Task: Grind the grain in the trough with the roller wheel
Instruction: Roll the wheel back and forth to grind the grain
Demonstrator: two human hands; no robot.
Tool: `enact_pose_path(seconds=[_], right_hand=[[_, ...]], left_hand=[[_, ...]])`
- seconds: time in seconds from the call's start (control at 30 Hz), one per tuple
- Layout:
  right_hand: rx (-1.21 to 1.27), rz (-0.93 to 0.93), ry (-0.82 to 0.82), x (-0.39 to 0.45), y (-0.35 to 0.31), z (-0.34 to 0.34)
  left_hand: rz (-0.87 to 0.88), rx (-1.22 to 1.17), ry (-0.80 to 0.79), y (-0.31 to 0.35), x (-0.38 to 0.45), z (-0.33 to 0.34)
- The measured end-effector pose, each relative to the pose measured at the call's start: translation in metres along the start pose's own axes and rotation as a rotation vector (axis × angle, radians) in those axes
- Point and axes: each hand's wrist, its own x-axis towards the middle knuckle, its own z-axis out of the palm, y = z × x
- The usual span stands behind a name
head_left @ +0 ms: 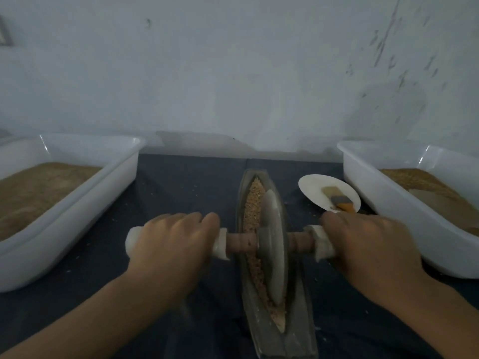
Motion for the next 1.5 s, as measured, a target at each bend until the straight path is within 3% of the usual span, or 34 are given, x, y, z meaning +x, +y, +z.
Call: enact_pose_path(seconds=[0.1,0.27,0.4,0.57,0.67,0.73,0.93,1.1,1.33,1.5], right_hand=[[-0.037,0.01,-0.026,0.011,0.001,0.011],[-0.135,0.124,-0.151,0.069,0.02,0.064],[-0.086,0.206,-0.162,0.084,0.024,0.08],[-0.051,0.152,-0.252,0.032,0.009,0.037],[-0.043,0.028,-0.081,0.001,-0.002,0.0],[-0.057,-0.001,-0.034,-0.006,-0.005,-0.009],[-0.203,0.061,-0.183,0.053,0.007,0.039],[-0.153,0.127,-0.142,0.097,0.026,0.079],[-0.148,0.101,-0.158,0.048,0.008,0.042],[-0.062,-0.016,-0.025,0.0,-0.007,-0.009]], left_hand=[[-0.075,0.042,-0.136,-0.004,0.012,0.01],[-0.25,0.062,-0.226,-0.018,0.071,0.043],[-0.234,0.093,-0.242,-0.022,0.097,0.047],[-0.078,0.143,-0.138,-0.006,0.054,0.02],[0.008,0.001,-0.013,-0.004,0.018,0.003],[-0.018,-0.034,-0.088,-0.006,0.002,0.002],[-0.238,0.079,-0.225,-0.016,0.044,0.038],[-0.278,0.089,-0.224,-0.035,0.099,0.067],[-0.231,0.074,-0.261,-0.015,0.062,0.034],[-0.053,-0.02,-0.152,0.003,-0.002,-0.012]])
